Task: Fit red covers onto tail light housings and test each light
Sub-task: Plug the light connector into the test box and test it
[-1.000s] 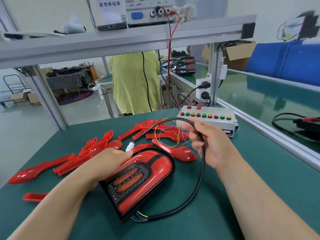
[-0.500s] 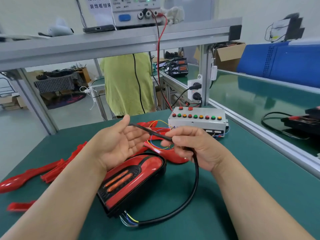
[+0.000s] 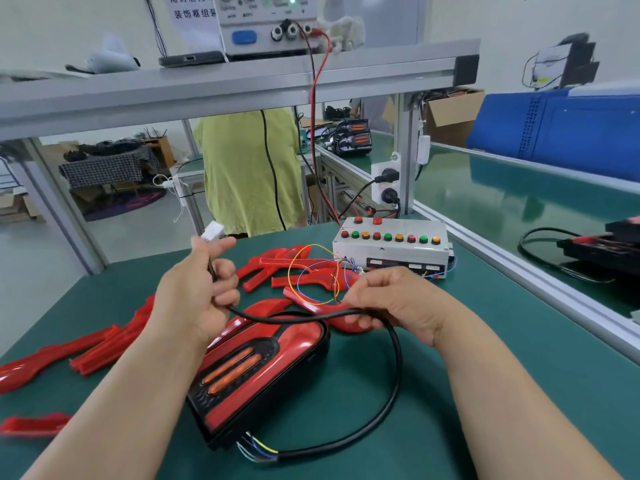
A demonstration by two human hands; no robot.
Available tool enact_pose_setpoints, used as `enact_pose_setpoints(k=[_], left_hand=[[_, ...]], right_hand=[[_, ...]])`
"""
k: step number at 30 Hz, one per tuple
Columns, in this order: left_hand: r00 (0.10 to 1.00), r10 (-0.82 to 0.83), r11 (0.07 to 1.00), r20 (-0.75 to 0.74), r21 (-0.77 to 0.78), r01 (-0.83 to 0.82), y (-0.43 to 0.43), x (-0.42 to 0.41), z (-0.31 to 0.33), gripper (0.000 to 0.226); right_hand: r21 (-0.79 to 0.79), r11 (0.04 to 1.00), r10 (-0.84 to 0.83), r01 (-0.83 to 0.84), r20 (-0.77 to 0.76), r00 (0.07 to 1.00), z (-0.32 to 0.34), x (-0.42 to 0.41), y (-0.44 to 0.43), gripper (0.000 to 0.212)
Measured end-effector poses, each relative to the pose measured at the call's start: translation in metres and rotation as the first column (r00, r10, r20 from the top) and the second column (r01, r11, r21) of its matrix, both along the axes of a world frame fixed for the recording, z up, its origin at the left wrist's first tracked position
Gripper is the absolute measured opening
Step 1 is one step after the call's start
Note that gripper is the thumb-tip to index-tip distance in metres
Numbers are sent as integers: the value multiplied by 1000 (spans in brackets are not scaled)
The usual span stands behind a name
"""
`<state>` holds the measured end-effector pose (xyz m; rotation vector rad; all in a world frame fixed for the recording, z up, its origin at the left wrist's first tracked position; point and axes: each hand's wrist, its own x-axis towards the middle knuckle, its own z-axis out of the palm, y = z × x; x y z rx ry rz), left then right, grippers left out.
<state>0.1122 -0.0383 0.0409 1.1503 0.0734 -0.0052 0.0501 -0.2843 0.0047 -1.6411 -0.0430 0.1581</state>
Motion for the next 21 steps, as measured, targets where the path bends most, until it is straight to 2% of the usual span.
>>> enact_pose_setpoints(k=[3,5,7,8,11,13,15,16,18,20,21], left_hand=[[995,-90,993,51,86,85,3,-2,-2,43],[991,-116,989,70,102,108,2,-3,-3,41],[992,-100,988,81,129,89,-2,-5,-6,39],[993,-81,987,84,145,68,-5,-6,-9,38],[994,-31,989,102,145,16,-11,-7,-13,34],[994,-18,994,112,109,5,-14,-8,-12,30],[993,-21,997,119,71,13,-15,-9,-11,27],[992,-30,998,121,63,22,-15,-10,-10,27],[990,-57,996,132,74,48,-15,-11,-8,29],[982,-96,991,163,106,79,-17,-12,-4,35],[976,-121,987,182,130,98,-19,-12,-3,39]], right_hand=[[117,951,-292,287,29,956,-1,7,-5,15],[148,860,-505,489,100,857,-4,12,-8,16],[58,775,-627,629,190,755,-10,16,-8,16],[-13,752,-639,659,231,733,-12,17,-7,16],[-209,746,-570,633,291,768,-19,19,5,12],[-272,770,-517,577,263,815,-22,22,14,11],[-296,810,-454,506,228,861,-23,26,22,22],[-264,841,-430,473,203,879,-23,28,26,24],[-52,903,-421,426,82,903,-19,30,29,29],[162,892,-415,422,-73,907,-15,32,24,42],[187,878,-426,440,-114,898,-15,32,19,48]])
